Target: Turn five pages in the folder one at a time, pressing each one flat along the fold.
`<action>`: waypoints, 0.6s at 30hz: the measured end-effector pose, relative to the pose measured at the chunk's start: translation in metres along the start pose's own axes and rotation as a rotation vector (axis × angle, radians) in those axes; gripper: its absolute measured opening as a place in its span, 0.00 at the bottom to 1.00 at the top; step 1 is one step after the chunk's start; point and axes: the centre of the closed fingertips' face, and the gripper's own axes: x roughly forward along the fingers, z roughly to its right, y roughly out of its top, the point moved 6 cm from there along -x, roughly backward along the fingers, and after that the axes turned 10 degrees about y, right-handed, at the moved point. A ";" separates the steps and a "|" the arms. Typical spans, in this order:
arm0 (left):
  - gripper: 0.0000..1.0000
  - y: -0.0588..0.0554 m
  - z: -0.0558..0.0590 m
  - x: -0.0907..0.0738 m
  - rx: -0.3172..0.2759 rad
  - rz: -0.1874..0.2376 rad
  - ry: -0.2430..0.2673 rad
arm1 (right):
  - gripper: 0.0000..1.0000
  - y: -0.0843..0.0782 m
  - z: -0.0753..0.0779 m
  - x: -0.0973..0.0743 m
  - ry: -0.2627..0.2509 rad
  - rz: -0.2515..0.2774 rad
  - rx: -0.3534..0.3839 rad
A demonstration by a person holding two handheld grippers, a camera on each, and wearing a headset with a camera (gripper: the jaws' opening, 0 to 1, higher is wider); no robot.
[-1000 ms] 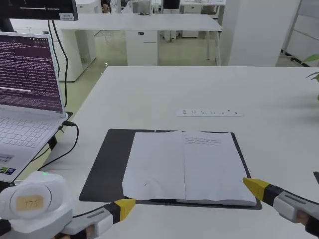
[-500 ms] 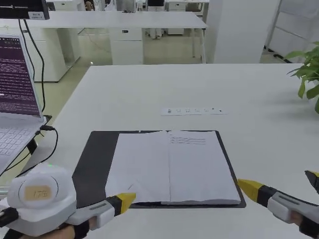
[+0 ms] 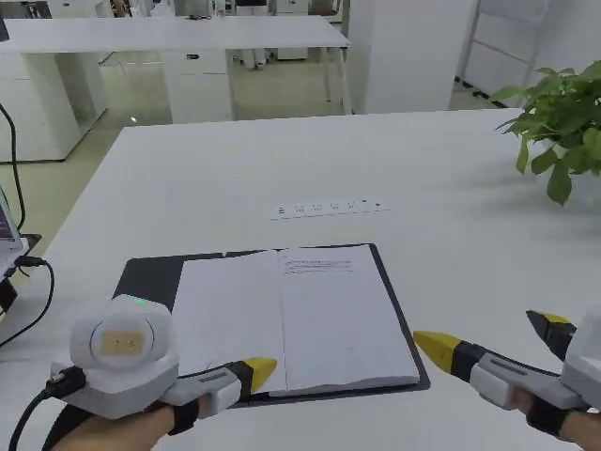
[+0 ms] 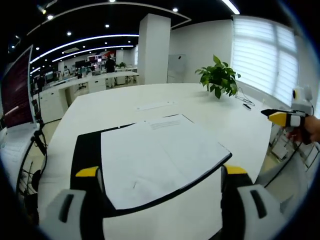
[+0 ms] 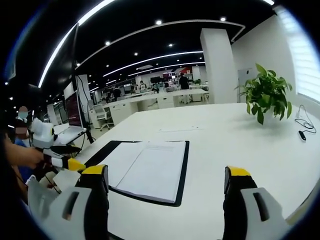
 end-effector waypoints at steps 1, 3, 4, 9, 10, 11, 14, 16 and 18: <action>0.99 0.000 0.003 0.003 -0.001 -0.004 -0.007 | 0.96 -0.001 0.001 0.000 0.001 -0.001 0.006; 0.99 0.001 0.010 0.011 0.001 -0.010 -0.021 | 0.95 -0.002 0.001 0.002 0.004 -0.002 0.016; 0.99 0.000 0.013 0.015 0.007 -0.016 -0.027 | 0.94 -0.003 0.001 0.002 0.010 -0.006 0.017; 0.95 0.000 0.033 0.033 0.031 -0.030 -0.067 | 0.93 -0.007 -0.001 0.006 0.020 -0.017 0.020; 0.94 -0.001 0.036 0.036 0.035 -0.032 -0.073 | 0.94 -0.008 -0.002 0.006 0.023 -0.023 0.025; 0.94 -0.001 0.042 0.041 0.034 -0.033 -0.084 | 0.94 -0.008 -0.001 0.007 0.024 -0.023 0.028; 0.94 -0.002 0.055 0.052 0.039 -0.041 -0.114 | 0.93 -0.009 -0.003 0.007 0.034 -0.018 0.027; 0.90 -0.002 0.063 0.058 0.047 -0.037 -0.125 | 0.93 -0.010 -0.005 0.008 0.039 -0.021 0.026; 0.85 -0.003 0.074 0.067 0.050 -0.037 -0.154 | 0.93 -0.011 -0.006 0.008 0.047 -0.024 0.024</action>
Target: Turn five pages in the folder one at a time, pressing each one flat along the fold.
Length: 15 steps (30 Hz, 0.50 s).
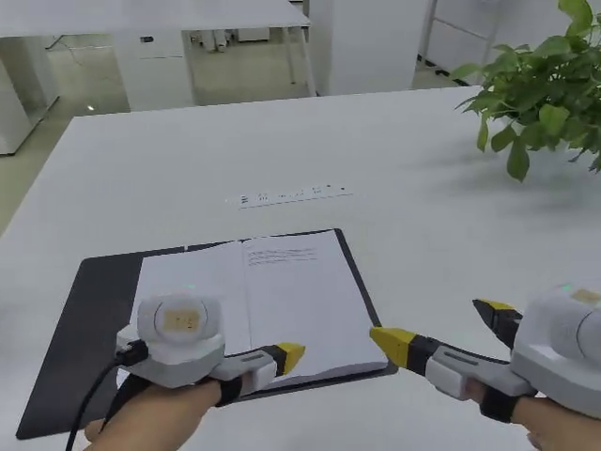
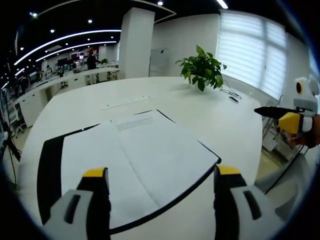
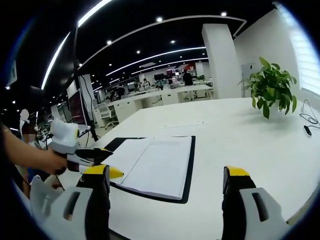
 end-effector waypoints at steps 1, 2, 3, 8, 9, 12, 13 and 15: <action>0.82 -0.001 0.007 0.007 0.006 -0.005 -0.019 | 0.94 -0.001 0.000 0.000 -0.003 -0.007 -0.003; 0.80 -0.002 0.012 0.012 0.004 -0.011 -0.028 | 0.94 -0.002 0.000 0.000 -0.003 -0.008 -0.004; 0.78 -0.002 0.016 0.018 0.002 -0.017 -0.039 | 0.93 -0.002 0.000 0.000 -0.003 -0.007 0.000; 0.73 -0.008 0.044 0.048 0.026 0.000 -0.075 | 0.93 -0.002 -0.002 0.001 0.004 -0.003 -0.004; 0.72 -0.009 0.048 0.052 0.037 0.000 -0.074 | 0.93 -0.002 -0.002 0.001 0.006 -0.004 -0.005; 0.71 -0.016 0.057 0.063 0.065 -0.002 -0.080 | 0.93 -0.005 -0.003 0.003 0.011 -0.010 -0.003; 0.71 -0.018 0.060 0.068 0.066 -0.009 -0.081 | 0.93 -0.006 -0.002 0.004 0.013 -0.014 -0.004; 0.71 -0.023 0.064 0.075 0.059 -0.018 -0.077 | 0.93 -0.007 -0.002 0.005 0.020 -0.014 -0.003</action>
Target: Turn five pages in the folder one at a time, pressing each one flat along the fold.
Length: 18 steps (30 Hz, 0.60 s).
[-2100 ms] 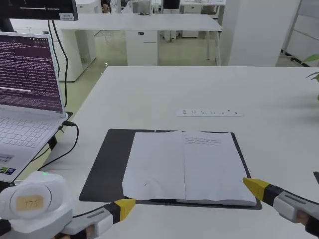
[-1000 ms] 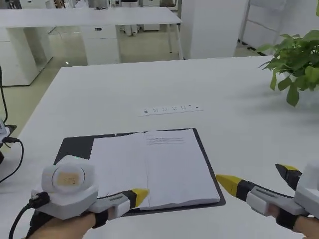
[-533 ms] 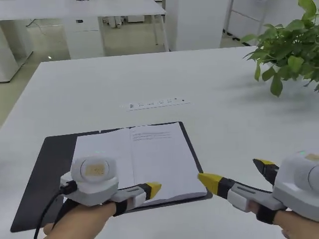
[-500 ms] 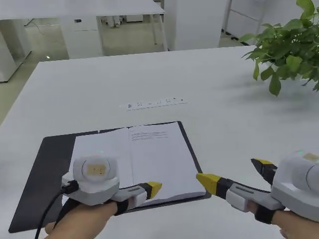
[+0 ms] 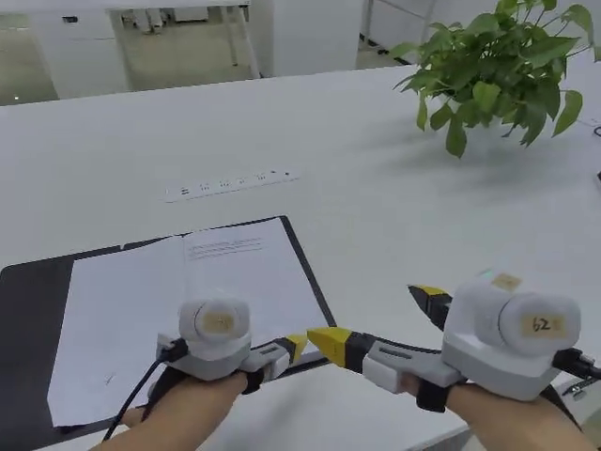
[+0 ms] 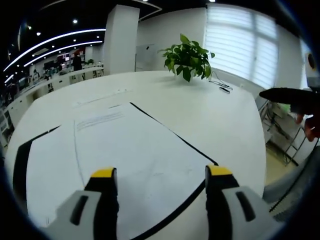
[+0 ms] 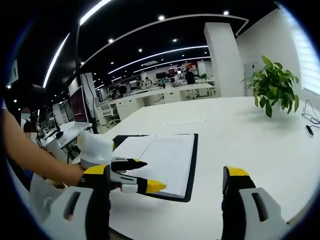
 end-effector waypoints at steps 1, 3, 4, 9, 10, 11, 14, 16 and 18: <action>0.70 -0.001 0.001 0.002 0.002 -0.001 0.006 | 0.93 -0.001 0.000 0.001 0.003 -0.003 0.004; 0.68 -0.004 0.002 0.006 -0.007 -0.005 0.017 | 0.92 -0.002 0.001 0.003 0.004 -0.007 0.011; 0.67 -0.006 0.003 0.008 -0.006 -0.005 0.027 | 0.92 -0.003 0.001 0.004 0.008 -0.009 0.012; 0.62 -0.013 0.002 0.010 0.053 0.016 0.064 | 0.91 -0.005 0.001 0.008 0.014 -0.016 0.023; 0.61 -0.014 0.002 0.010 0.062 0.020 0.070 | 0.92 -0.006 0.001 0.009 0.014 -0.021 0.025; 0.59 -0.015 0.000 0.010 0.075 0.030 0.077 | 0.92 -0.007 0.000 0.010 0.017 -0.024 0.028; 0.56 -0.016 -0.003 0.010 0.065 0.046 0.078 | 0.91 -0.009 0.000 0.012 0.020 -0.032 0.033; 0.55 -0.017 -0.004 0.010 0.071 0.058 0.073 | 0.91 -0.012 0.000 0.013 0.025 -0.039 0.037; 0.53 -0.018 -0.006 0.010 0.070 0.071 0.067 | 0.91 -0.013 0.000 0.014 0.024 -0.049 0.037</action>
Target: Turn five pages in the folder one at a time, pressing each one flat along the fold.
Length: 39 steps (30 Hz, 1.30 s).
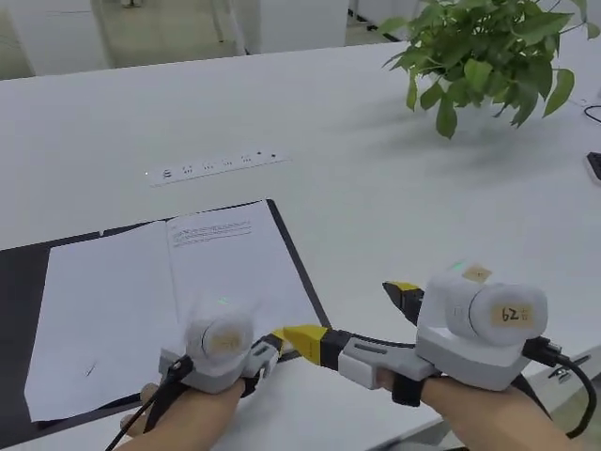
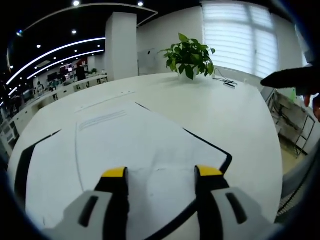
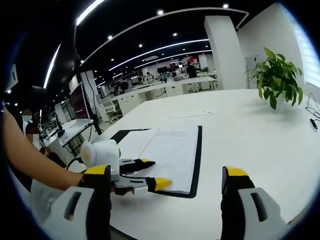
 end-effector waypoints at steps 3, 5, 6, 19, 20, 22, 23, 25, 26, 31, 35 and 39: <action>0.46 0.000 -0.002 0.000 -0.006 0.016 -0.003 | 0.91 0.000 0.000 0.002 0.002 -0.003 0.006; 0.44 0.000 -0.001 0.000 0.002 0.022 -0.009 | 0.91 -0.001 0.000 0.003 0.005 -0.006 0.010; 0.43 0.000 -0.001 0.000 0.000 0.023 -0.011 | 0.91 -0.001 0.000 0.004 0.005 -0.006 0.010; 0.23 0.001 -0.005 0.000 0.012 0.029 -0.004 | 0.89 -0.007 0.000 0.014 0.019 -0.034 0.041; 0.20 0.001 -0.007 0.001 -0.003 0.024 0.005 | 0.88 -0.008 -0.001 0.015 0.020 -0.033 0.046; 0.08 0.002 -0.015 0.002 0.014 0.016 0.040 | 0.88 -0.008 -0.001 0.017 0.022 -0.037 0.052; 0.05 0.003 -0.018 0.003 0.001 0.007 0.027 | 0.88 -0.008 -0.002 0.018 0.025 -0.037 0.050; 0.05 0.003 -0.015 0.002 0.035 0.009 0.000 | 0.88 -0.009 -0.003 0.020 0.027 -0.040 0.048; 0.05 0.004 -0.017 0.002 0.016 0.005 -0.001 | 0.88 -0.009 -0.003 0.021 0.029 -0.042 0.050; 0.03 0.002 -0.017 0.003 -0.053 -0.006 -0.011 | 0.82 -0.012 -0.005 0.031 0.051 -0.037 0.137; 0.03 0.001 -0.017 0.003 -0.057 -0.002 -0.017 | 0.69 -0.022 -0.007 0.045 0.066 -0.026 0.308; 0.03 0.001 -0.018 0.003 -0.066 0.002 -0.019 | 0.53 -0.032 -0.008 0.057 0.073 -0.022 0.471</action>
